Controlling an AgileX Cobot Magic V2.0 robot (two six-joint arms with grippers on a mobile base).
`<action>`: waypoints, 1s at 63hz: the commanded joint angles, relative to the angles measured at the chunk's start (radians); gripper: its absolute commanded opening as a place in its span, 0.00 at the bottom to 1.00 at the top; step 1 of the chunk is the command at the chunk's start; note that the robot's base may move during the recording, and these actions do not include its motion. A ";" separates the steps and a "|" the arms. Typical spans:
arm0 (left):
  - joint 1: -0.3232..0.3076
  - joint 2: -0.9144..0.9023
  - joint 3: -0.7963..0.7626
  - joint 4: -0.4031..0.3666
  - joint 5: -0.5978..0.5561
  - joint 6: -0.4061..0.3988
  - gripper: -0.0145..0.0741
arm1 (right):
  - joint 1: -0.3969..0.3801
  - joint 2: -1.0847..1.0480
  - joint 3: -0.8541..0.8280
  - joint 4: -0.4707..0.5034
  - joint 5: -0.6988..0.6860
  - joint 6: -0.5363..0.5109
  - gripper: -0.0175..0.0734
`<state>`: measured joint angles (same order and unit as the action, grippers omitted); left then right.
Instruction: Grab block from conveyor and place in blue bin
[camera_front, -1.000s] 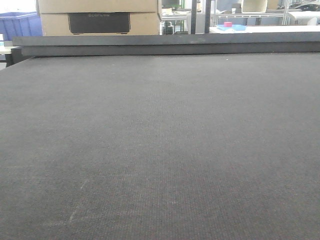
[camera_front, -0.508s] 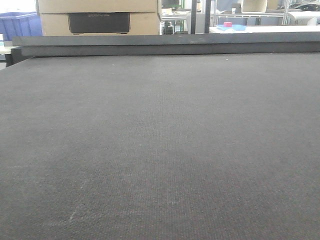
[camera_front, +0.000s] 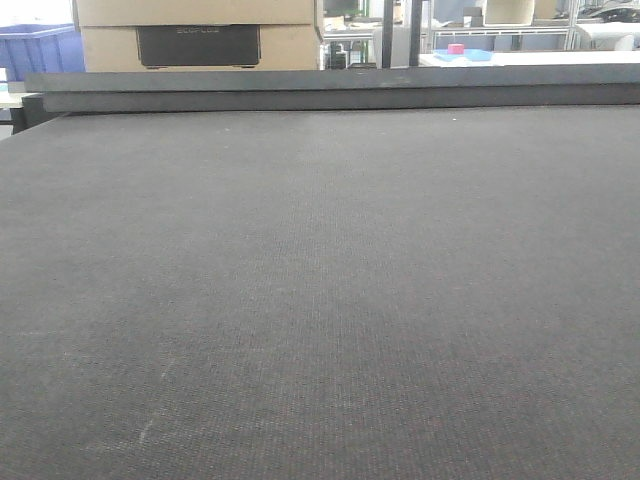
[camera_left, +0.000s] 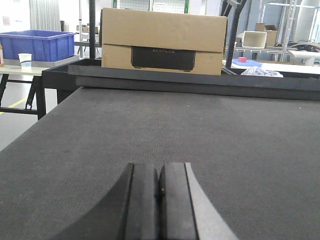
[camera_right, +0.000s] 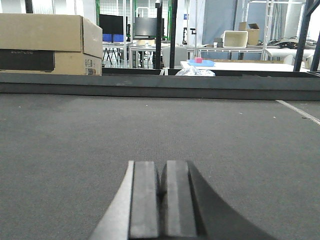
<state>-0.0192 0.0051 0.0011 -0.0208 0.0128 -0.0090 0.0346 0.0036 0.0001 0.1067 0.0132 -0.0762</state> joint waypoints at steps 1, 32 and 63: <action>-0.005 -0.005 -0.001 0.000 -0.042 -0.003 0.04 | 0.001 -0.004 0.000 -0.003 -0.035 -0.002 0.01; -0.003 -0.005 -0.001 -0.124 -0.382 -0.003 0.04 | 0.001 -0.004 0.000 0.011 -0.407 -0.002 0.01; -0.003 0.079 -0.276 -0.181 -0.312 0.034 0.04 | 0.001 0.084 -0.329 0.011 -0.294 -0.002 0.01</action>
<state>-0.0192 0.0468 -0.2168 -0.1969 -0.3353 0.0159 0.0346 0.0441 -0.2844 0.1130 -0.3049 -0.0762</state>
